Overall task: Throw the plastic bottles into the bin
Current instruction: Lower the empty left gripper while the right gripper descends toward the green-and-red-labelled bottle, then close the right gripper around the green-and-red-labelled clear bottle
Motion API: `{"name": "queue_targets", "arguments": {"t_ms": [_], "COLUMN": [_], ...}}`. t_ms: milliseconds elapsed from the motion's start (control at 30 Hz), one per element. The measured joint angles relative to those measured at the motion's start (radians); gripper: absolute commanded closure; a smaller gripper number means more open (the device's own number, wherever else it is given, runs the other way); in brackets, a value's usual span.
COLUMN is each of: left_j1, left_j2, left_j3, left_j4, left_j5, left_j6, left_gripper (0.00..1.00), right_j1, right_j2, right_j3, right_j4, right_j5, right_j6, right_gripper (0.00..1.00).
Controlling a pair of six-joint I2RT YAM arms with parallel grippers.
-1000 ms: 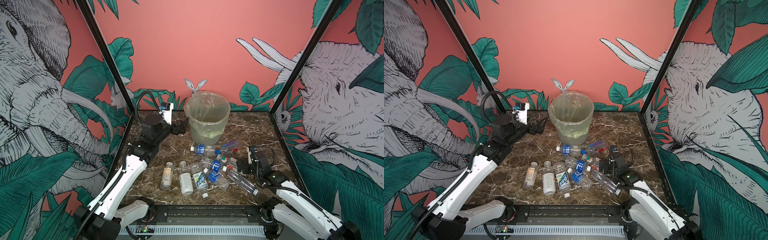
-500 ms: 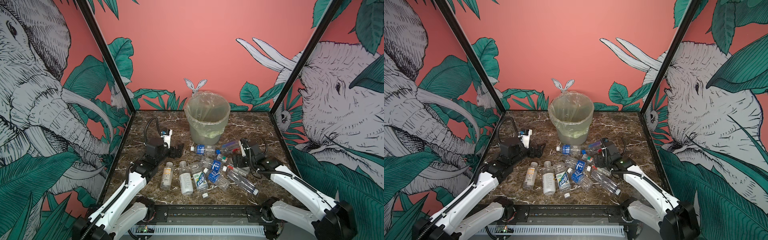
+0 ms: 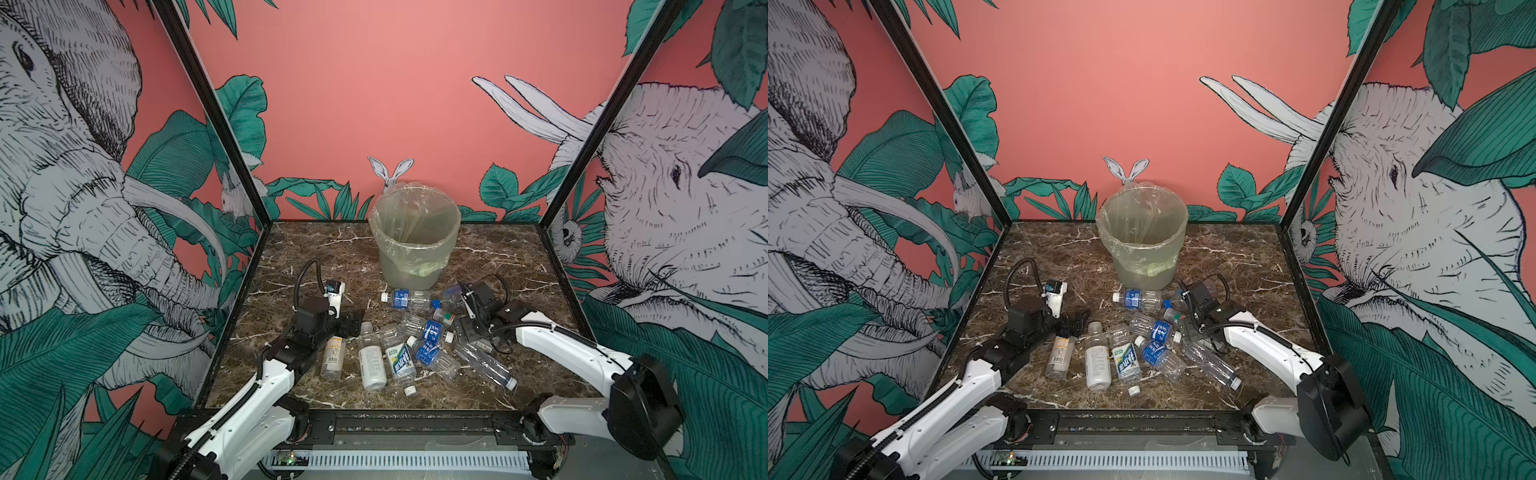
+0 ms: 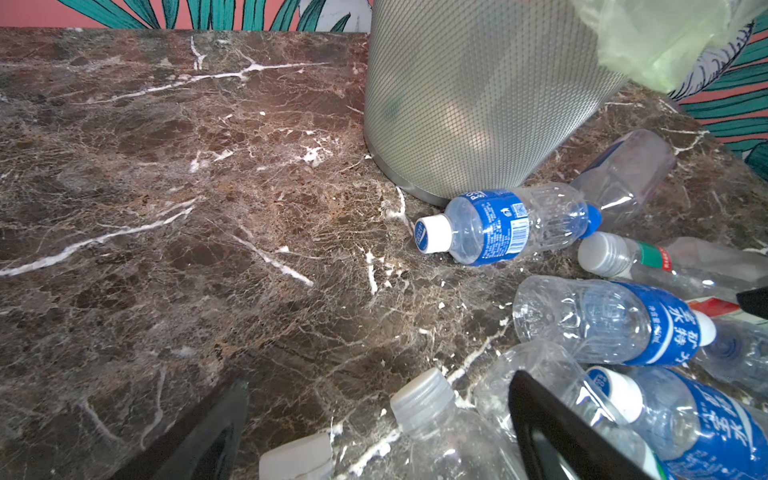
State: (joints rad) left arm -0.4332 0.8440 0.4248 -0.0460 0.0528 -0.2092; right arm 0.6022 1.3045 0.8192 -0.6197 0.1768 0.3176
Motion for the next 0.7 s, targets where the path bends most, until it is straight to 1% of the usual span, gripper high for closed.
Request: {"name": "queue_targets", "arguments": {"t_ms": [267,700], "left_j1": [0.000,0.000], "left_j2": [0.003,0.004], "left_j3": [-0.064,-0.069], "left_j4": [0.061,0.083], "left_j5": [-0.009,-0.018], "left_j6": [0.002,0.003], "left_gripper": [0.03,0.03], "right_j1": [0.000,0.000], "right_j2": [0.047,0.122], "right_j3": [0.002,0.040], "right_j4": [-0.014,-0.022], "right_j5": [0.055,0.085], "right_j6": [0.000,-0.016], "right_gripper": [0.04,0.16]}}
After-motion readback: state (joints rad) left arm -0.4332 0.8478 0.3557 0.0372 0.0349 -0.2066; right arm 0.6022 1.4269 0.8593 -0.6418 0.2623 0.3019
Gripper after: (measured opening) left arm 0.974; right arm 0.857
